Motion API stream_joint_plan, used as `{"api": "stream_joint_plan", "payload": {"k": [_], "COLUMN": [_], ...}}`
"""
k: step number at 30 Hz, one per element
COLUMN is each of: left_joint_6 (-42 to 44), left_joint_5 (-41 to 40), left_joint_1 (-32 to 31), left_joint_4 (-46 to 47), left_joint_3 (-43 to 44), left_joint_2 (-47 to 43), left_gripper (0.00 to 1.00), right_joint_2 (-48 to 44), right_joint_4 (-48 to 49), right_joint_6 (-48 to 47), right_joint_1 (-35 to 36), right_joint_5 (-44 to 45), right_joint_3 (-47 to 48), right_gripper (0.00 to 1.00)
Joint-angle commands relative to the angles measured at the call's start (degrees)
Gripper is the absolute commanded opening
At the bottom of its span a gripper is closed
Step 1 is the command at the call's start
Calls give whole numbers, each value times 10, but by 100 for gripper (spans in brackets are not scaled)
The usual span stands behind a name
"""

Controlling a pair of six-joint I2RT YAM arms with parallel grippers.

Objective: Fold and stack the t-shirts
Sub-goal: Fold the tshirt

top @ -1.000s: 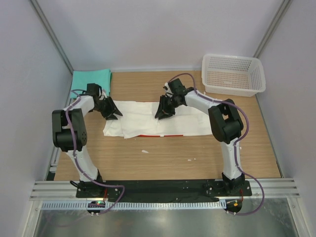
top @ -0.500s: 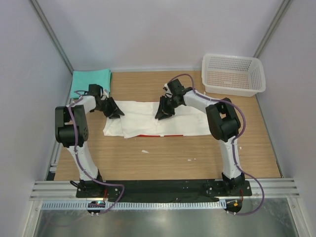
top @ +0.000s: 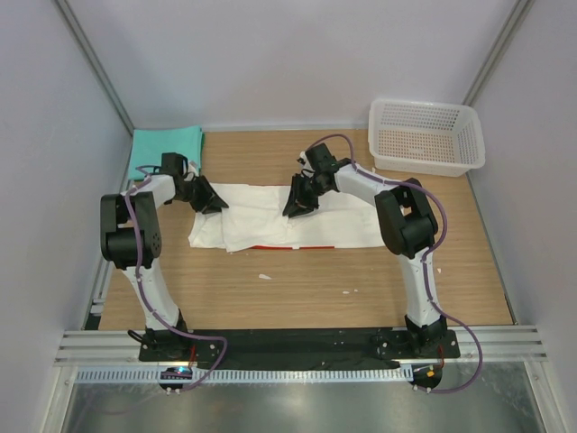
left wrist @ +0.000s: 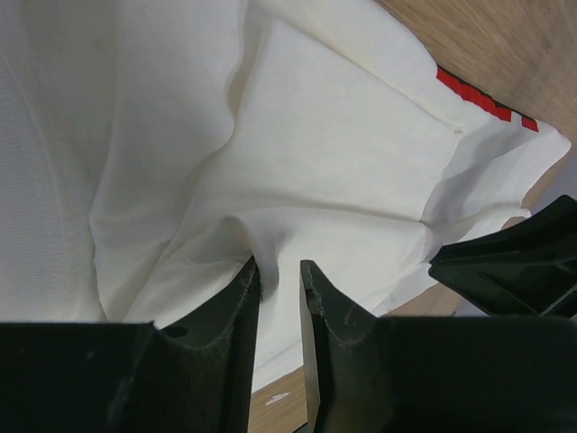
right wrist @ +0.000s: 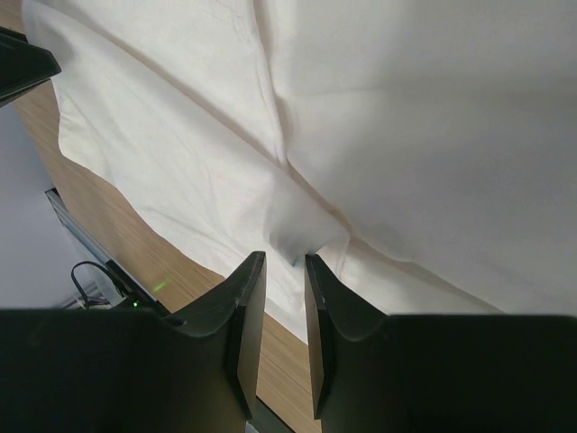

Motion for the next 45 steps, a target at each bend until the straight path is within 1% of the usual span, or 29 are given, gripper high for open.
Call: {"api": "stream_joint_plan", "payload": {"k": [1,3,4,6,7,12,17,22,26,31,33,35,36,38,39,42,44,45], "left_joint_6": [-11,-12,-12,-14,-15,-27,-33,-34,-45,-52,-51,-49,-47,-43,-40,-31,-28,-27], "left_joint_5": [19,22,23,24,24,23,25,26,28,31,30,22,18,5,3,-15,-28,-35], "left_joint_1": [1,1,1,1,1,2,4,4,6,7,7,6,7,9,9,9,11,11], "left_joint_4": [19,19,19,19,19,19,19,18,30,39,40,38,37,37,37,24,14,-4], "left_joint_3": [5,3,2,2,0,5,29,47,47,42,43,44,45,49,51,64,72,77], "left_joint_2": [-21,-20,-19,-19,-21,-20,-9,1,7,16,25,29,32,37,40,52,51,46], "left_gripper": [26,26,24,19,14,3,3,0,0,1,4,4,4,0,0,0,2,5], "right_joint_2": [-4,-3,-3,-2,-1,0,3,7,9,12,19,22,22,20,18,18,18,17], "right_joint_4": [0,-1,-1,0,0,0,2,4,5,32,37,40,39,41,43,48,41,34], "right_joint_6": [-8,-9,-8,-9,-9,-9,-8,-8,-6,15,26,33,37,41,46,44,33,27], "right_joint_1": [-2,-4,-4,-5,-6,-7,-8,-9,-9,-10,-10,-11,-14,-17,-20,-22,-22,-22], "right_joint_5": [1,2,2,3,2,4,2,2,1,-14,-22,-21,-17,-6,-3,0,2,4], "right_joint_3": [18,16,14,13,14,11,13,11,7,5,13,12,10,-2,-7,-16,-13,-11], "right_gripper": [30,30,29,29,29,29,29,29,29,29,26,19,11,6,2,1,4,11]}}
